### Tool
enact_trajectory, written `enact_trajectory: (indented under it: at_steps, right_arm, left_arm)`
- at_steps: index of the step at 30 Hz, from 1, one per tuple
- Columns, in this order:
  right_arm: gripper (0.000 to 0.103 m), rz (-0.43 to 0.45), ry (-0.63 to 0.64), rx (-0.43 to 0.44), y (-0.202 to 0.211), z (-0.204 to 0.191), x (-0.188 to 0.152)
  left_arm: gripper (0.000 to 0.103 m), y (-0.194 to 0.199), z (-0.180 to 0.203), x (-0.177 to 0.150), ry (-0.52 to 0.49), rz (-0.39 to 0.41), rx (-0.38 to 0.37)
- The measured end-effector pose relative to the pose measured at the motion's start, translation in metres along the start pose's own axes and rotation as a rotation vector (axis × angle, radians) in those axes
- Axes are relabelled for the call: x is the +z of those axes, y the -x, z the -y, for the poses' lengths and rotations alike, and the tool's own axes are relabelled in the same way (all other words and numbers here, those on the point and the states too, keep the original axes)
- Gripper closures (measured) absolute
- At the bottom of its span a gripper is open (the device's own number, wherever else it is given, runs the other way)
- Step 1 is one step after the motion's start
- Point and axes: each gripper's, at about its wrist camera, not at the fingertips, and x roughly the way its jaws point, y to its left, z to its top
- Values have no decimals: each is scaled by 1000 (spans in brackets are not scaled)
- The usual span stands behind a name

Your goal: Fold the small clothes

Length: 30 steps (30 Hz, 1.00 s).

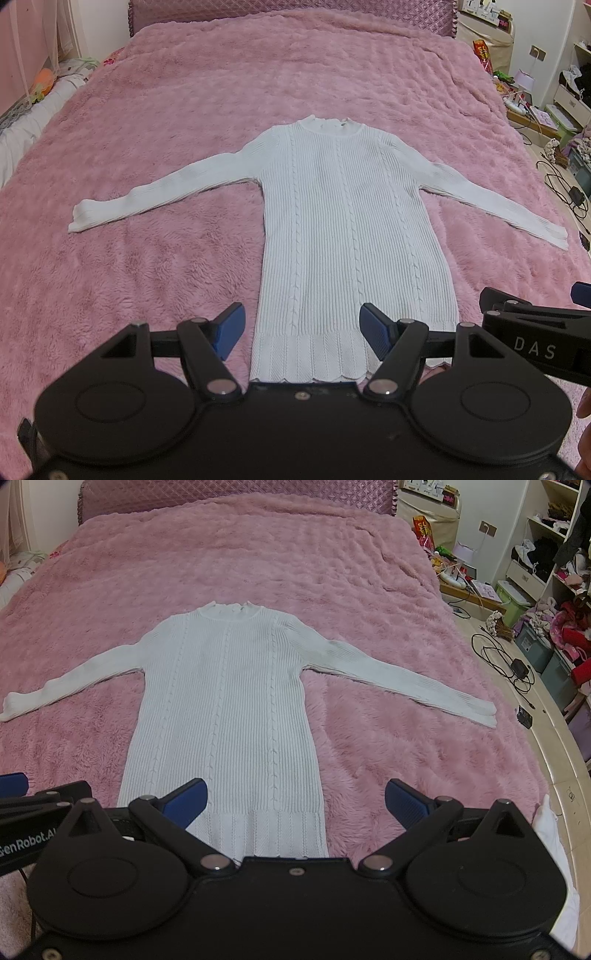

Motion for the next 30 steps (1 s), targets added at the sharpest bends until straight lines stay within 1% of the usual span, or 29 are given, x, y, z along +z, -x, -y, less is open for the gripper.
enact_trajectory:
  at_steps: [30]
  right_arm:
    - [0,-1,0,0,-2,-1,0]
  left_arm:
    - [31,-1,1,-1,0,-2,2]
